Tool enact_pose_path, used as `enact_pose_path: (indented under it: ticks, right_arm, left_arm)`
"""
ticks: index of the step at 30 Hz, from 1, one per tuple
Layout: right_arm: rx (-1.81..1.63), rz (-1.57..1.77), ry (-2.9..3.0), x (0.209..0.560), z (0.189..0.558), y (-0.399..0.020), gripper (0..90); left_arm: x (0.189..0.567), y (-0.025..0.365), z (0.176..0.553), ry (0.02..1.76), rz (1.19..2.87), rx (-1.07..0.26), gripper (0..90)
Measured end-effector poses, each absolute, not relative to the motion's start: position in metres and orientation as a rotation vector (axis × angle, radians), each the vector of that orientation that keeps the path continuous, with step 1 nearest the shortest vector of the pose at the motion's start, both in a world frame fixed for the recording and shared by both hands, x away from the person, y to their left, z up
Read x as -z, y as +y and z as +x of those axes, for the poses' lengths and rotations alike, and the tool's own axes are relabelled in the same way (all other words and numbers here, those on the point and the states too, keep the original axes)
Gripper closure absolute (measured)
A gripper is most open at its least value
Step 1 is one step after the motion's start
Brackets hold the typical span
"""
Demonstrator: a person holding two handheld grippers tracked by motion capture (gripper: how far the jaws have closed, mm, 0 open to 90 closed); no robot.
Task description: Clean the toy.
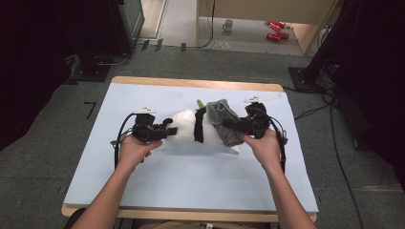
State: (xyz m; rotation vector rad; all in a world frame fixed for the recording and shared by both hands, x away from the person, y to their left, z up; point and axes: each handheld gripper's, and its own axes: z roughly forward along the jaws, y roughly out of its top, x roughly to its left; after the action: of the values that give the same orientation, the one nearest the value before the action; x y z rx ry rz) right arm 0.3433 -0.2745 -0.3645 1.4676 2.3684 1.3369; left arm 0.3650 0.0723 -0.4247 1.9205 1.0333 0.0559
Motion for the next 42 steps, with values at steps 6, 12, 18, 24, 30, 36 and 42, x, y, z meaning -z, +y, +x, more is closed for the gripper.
enact_pose_path:
  ticks: [6,12,18,24,30,36,42]
  right_arm:
    - [-1.327,1.478,2.32,0.375,0.35,-0.277,77.3]
    - [-1.358,1.474,2.286,0.378,0.358,-0.279,77.1]
    - [-1.382,1.481,2.262,0.379,0.368,-0.282,76.8]
    - [-1.394,1.481,2.232,0.38,0.377,-0.282,76.2]
    - [-1.4,1.492,2.213,0.381,0.38,-0.284,75.9]
    - [-1.402,1.49,2.211,0.382,0.38,-0.283,75.9]
    - [-1.404,1.492,2.207,0.382,0.38,-0.283,75.7]
  left_arm:
    - [0.43,0.075,0.361,0.897,1.918,-0.172,37.1]
    - [0.436,0.079,0.361,0.894,1.934,-0.178,34.8]
    - [0.445,0.081,0.365,0.895,1.913,-0.172,34.5]
    - [0.451,0.077,0.37,0.884,1.893,-0.192,32.7]
    - [0.457,0.07,0.38,0.903,1.86,-0.169,29.9]
    - [0.46,0.06,0.388,0.894,1.886,-0.159,17.2]
    - [0.464,0.052,0.391,0.889,1.896,-0.232,21.5]
